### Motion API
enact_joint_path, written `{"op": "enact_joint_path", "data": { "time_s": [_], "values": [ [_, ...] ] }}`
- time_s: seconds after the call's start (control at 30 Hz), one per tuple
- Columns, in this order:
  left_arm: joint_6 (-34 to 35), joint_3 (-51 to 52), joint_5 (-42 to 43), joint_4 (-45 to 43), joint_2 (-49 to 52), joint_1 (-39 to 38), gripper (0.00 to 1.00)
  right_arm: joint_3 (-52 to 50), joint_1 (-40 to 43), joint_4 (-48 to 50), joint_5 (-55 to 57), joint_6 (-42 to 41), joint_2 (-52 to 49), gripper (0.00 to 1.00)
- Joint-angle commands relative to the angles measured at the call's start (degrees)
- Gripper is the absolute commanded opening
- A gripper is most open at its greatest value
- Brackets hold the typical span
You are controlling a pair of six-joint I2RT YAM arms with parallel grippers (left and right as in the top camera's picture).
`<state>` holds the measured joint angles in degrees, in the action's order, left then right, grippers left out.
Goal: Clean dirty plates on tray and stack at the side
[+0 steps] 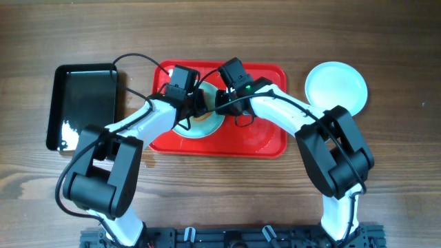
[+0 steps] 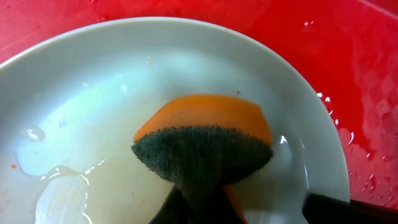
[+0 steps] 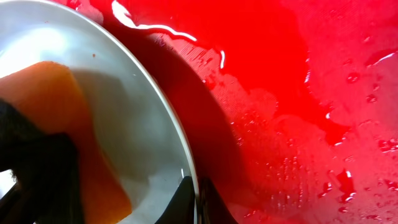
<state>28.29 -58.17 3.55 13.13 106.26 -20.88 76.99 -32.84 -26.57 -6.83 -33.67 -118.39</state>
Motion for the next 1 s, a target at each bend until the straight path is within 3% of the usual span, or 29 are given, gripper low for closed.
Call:
{"op": "enact_joint_path", "data": {
  "time_s": [0.0,0.33,0.6,0.8,0.97],
  "values": [
    [0.6,-0.6,-1.1,0.7,2.2,0.3,0.04,-1.2,0.3,-1.1,4.3,-0.9,-1.7,0.04],
    [0.7,-0.6,-17.1,13.5,0.5,0.9,0.04,-1.2,0.3,-1.1,4.4,-0.9,-1.7,0.04],
    [0.7,-0.7,-26.8,19.4,-7.4,0.8,0.04,-1.2,0.3,-1.1,4.6,-1.0,-1.7,0.04],
    [3.3,-0.7,-25.7,18.1,-15.3,0.5,0.04,-1.2,0.3,-1.1,4.5,-1.0,-1.7,0.04],
    [3.3,-0.7,-12.7,9.7,-15.4,0.5,0.04,-1.2,0.3,-1.1,4.5,-1.0,-1.7,0.04]
  ]
}}
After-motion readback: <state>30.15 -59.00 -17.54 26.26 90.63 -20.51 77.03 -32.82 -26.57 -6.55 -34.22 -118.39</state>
